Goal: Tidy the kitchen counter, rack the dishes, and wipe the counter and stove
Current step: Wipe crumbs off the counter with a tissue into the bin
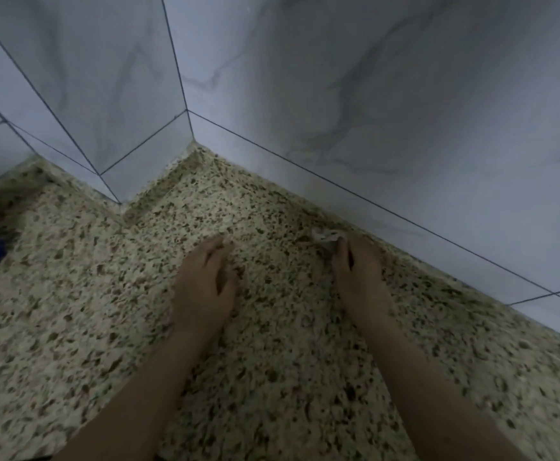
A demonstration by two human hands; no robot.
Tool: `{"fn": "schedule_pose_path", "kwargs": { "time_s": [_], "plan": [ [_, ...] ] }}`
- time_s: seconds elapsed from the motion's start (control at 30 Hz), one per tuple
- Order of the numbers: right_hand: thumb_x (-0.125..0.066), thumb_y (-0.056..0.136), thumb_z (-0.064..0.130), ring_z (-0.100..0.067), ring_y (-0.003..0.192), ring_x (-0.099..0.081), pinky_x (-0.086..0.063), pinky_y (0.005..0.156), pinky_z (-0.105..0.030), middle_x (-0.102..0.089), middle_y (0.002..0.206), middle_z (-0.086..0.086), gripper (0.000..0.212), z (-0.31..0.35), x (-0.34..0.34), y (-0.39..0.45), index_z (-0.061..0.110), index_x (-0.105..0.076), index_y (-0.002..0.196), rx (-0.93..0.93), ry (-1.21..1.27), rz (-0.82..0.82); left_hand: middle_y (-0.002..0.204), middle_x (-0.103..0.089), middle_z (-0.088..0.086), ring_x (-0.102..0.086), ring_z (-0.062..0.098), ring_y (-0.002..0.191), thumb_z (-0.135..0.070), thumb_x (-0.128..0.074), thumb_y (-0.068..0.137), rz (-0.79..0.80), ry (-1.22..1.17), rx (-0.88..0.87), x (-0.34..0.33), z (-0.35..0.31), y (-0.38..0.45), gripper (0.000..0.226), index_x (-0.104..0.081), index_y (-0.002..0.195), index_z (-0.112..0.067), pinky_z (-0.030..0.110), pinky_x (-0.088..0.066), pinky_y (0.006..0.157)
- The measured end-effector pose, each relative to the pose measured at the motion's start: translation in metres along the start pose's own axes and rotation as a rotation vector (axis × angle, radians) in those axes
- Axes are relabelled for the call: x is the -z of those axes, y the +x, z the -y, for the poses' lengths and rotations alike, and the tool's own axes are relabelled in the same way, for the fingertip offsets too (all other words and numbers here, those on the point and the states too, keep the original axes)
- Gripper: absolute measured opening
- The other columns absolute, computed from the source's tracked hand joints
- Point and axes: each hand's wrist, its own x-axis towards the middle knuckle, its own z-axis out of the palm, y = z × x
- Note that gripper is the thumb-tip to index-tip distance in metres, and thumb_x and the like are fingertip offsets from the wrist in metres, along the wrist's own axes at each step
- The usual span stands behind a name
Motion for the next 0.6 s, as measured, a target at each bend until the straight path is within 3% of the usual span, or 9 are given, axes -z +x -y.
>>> {"fn": "schedule_pose_path", "kwargs": {
  "time_s": [0.07,0.13,0.3,0.53,0.6],
  "plan": [
    [-0.038,0.101,0.023,-0.018,0.096,-0.059,-0.046,0.075,-0.026,-0.064,0.116,-0.004,0.029,-0.004,-0.015,0.004,0.016,-0.06,0.119,0.055,-0.059,0.047,0.14,-0.049,0.003,-0.042,0.025,0.131,-0.03,-0.045,0.089,0.01,0.034,-0.027,-0.002,0.0,0.0,0.046,-0.057,0.129,-0.013,0.048,-0.033,0.109],
    [-0.037,0.101,0.021,-0.018,0.106,-0.058,-0.048,0.085,-0.031,-0.06,0.124,-0.003,0.031,-0.008,-0.023,0.008,0.015,-0.058,0.124,0.101,-0.039,0.087,0.138,-0.051,0.003,-0.044,0.024,0.13,-0.029,-0.051,0.086,-0.008,-0.022,-0.041,-0.003,0.003,0.0,0.045,-0.059,0.127,-0.012,0.048,-0.035,0.108],
    [-0.035,0.101,0.026,-0.011,0.08,-0.057,-0.044,0.068,-0.026,-0.063,0.09,0.005,0.028,-0.013,-0.018,0.01,0.018,-0.061,0.096,0.071,0.099,0.173,0.135,-0.053,0.002,-0.045,0.022,0.127,-0.028,-0.056,0.083,-0.023,-0.116,-0.034,-0.002,0.004,0.0,0.044,-0.06,0.124,-0.013,0.047,-0.037,0.106],
    [-0.03,0.1,0.034,-0.018,0.084,-0.057,-0.048,0.077,-0.04,-0.063,0.091,-0.001,0.036,-0.003,-0.009,-0.051,0.016,-0.061,0.091,0.103,0.165,0.449,0.137,-0.052,0.008,-0.045,0.027,0.128,-0.029,-0.053,0.085,-0.006,-0.109,-0.044,0.0,0.0,0.0,0.045,-0.06,0.124,-0.008,0.048,-0.034,0.108],
    [-0.031,0.099,0.033,-0.013,0.076,-0.054,-0.046,0.071,-0.032,-0.059,0.081,0.003,0.035,0.001,-0.004,-0.073,0.018,-0.056,0.081,0.137,0.176,0.484,0.137,-0.051,0.009,-0.043,0.026,0.129,-0.029,-0.052,0.086,-0.016,-0.099,-0.035,0.001,-0.003,-0.002,0.044,-0.06,0.124,-0.008,0.045,-0.032,0.109]
  ]
}}
